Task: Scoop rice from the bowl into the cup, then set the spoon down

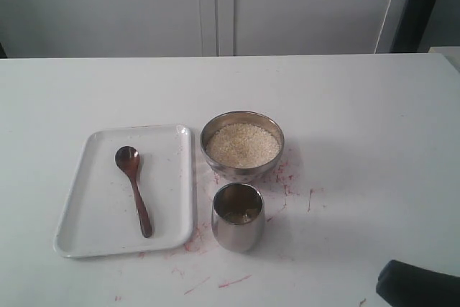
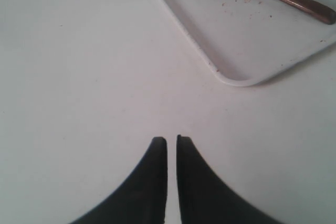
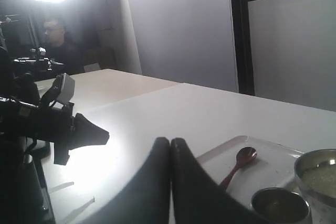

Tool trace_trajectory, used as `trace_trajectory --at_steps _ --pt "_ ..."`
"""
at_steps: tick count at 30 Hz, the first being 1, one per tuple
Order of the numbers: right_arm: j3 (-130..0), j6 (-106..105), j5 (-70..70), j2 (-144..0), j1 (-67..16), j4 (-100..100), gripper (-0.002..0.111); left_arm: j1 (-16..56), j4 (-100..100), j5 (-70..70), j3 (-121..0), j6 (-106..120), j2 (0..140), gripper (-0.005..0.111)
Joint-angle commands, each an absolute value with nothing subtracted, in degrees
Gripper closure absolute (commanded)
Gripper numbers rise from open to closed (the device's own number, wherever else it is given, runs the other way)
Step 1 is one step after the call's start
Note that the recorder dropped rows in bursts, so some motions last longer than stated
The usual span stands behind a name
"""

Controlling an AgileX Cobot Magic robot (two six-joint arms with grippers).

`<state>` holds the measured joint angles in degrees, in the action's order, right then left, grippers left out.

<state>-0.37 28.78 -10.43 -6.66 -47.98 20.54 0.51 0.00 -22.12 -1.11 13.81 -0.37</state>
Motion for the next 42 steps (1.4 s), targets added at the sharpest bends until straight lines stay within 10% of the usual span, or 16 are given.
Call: trace_trajectory --at_steps 1,42 --pt "0.0 27.4 -5.4 -6.4 -48.2 23.0 0.108 0.7 0.0 -24.5 -0.6 13.5 0.0 0.092" --pt "0.0 27.2 0.0 -6.4 -48.2 22.9 0.108 0.7 0.0 -24.5 -0.6 13.5 0.0 0.092"
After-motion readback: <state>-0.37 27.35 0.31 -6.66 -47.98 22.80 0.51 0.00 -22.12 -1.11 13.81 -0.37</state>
